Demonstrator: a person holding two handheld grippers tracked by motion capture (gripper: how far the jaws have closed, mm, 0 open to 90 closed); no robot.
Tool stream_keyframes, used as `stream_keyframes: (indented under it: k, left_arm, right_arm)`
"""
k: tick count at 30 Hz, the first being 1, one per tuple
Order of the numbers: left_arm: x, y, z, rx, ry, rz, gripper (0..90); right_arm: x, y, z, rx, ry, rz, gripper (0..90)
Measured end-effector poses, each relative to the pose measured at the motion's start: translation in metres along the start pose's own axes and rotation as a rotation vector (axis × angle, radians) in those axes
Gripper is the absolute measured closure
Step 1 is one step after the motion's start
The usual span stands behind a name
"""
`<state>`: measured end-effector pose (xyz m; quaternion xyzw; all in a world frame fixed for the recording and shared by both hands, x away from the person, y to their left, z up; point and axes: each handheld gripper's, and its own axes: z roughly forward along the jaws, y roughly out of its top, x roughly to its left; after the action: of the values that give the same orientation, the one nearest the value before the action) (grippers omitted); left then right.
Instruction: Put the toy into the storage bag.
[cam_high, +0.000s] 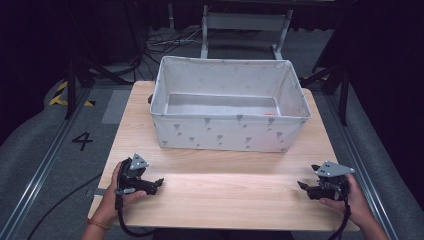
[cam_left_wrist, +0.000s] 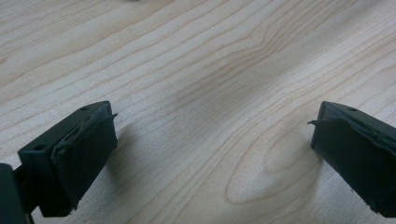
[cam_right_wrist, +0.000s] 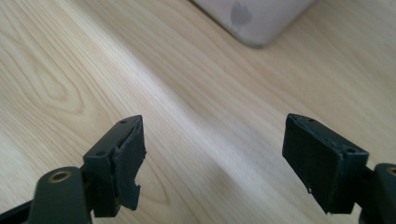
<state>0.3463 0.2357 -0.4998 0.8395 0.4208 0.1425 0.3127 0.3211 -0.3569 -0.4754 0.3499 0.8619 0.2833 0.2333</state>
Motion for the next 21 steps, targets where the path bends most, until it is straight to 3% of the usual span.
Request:
stream_keyframes:
  k: [2, 7, 10, 13, 17, 21]
  left_arm:
    - [0.0, 0.0, 0.0, 0.0, 0.001, -0.001, 0.5]
    - [0.0, 0.0, 0.0, 0.0, 0.002, -0.002, 0.6]
    - [0.0, 0.0, 0.0, 0.0, 0.001, -0.002, 0.5]
    - [0.0, 0.0, 0.0, 0.0, 0.004, -0.004, 0.5]
    - [0.0, 0.0, 0.0, 0.0, 0.004, -0.003, 0.5]
    - [0.0, 0.0, 0.0, 0.0, 0.001, -0.004, 0.4]
  right_arm:
    - [0.0, -0.007, 0.0, 0.012, 0.014, 0.006, 21.6]
    - [-0.003, -0.022, 0.0, -0.005, 0.051, 0.083, 18.7]
    - [-0.004, -0.03, 0.0, -0.008, 0.065, 0.102, 18.0]
    - [-0.004, -0.035, -0.001, -0.029, 0.077, 0.13, 18.1]
    - [-0.006, -0.049, -0.003, -0.077, 0.113, 0.206, 17.5]
    - [-0.007, -0.052, -0.004, -0.078, 0.106, 0.219, 16.9]
